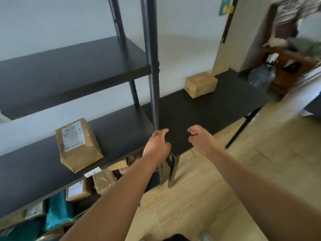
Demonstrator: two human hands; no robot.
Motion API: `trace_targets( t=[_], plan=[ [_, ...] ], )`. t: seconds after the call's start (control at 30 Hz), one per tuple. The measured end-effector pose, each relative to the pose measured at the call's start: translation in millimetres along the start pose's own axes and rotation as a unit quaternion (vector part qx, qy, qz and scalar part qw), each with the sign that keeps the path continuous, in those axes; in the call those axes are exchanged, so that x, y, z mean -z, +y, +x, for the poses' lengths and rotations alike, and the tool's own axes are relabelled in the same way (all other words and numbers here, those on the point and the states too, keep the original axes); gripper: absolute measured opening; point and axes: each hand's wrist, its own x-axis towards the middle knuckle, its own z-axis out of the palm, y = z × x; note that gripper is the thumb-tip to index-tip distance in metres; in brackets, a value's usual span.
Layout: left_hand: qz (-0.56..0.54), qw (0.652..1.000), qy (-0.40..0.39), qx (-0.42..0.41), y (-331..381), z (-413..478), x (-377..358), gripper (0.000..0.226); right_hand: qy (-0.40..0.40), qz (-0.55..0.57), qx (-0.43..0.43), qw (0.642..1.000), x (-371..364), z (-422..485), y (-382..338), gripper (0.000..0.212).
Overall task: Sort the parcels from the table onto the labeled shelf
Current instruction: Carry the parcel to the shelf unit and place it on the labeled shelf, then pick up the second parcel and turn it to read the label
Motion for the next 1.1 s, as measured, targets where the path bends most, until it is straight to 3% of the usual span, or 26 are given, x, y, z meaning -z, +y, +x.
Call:
trace_targets(
  t=[0.2,0.47,1.1],
  plan=[
    [-0.023,1.000,0.003,-0.008,76.4,41.3,-52.5,0.061,0.019,0.014,-0.009,1.000,91.2,34.2,57.4,0.041],
    [-0.031,0.999,0.026,-0.014,138.9,100.2,-93.6,0.061,0.016,0.061,-0.028,0.998,161.2,81.2,103.0,0.041],
    [-0.043,0.996,0.038,0.061,183.9,334.5,-98.5,0.063,0.011,0.047,-0.066,0.997,226.6,317.8,72.9,0.049]
  ],
)
